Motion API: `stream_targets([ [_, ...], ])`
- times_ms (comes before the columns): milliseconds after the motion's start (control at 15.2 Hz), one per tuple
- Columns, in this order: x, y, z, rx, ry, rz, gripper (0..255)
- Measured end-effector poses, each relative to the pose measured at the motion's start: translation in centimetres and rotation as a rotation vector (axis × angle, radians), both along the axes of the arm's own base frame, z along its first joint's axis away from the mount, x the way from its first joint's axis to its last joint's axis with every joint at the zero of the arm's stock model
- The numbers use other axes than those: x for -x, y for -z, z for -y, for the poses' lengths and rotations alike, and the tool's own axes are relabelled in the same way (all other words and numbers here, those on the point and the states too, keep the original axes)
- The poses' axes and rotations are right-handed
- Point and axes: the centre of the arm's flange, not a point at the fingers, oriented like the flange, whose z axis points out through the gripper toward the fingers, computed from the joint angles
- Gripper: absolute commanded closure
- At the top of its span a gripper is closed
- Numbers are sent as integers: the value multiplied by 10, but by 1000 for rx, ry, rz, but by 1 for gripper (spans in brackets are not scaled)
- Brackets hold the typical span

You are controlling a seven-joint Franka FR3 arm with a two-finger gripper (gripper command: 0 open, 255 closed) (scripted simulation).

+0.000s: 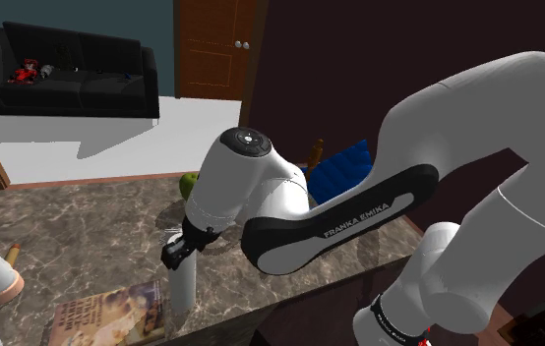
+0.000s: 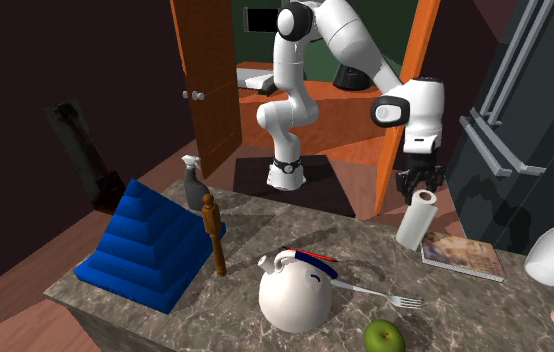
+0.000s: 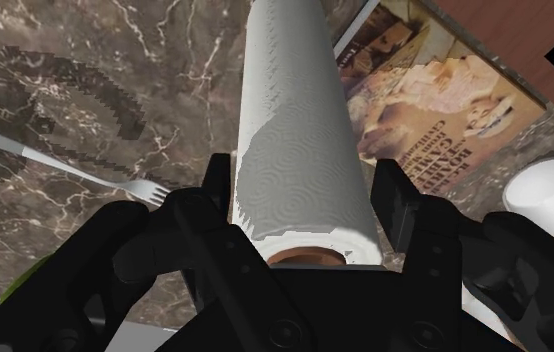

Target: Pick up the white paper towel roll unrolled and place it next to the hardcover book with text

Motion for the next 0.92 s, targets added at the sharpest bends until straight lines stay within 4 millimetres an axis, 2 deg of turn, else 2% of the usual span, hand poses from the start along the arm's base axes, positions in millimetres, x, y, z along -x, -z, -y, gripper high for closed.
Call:
stream_targets([
  [198,0,1,0,0,0,0,255],
  [264,0,1,0,0,0,0,0],
  [660,0,1,0,0,0,0,0],
  [924,9,-36,4,0,0,2,0],
])
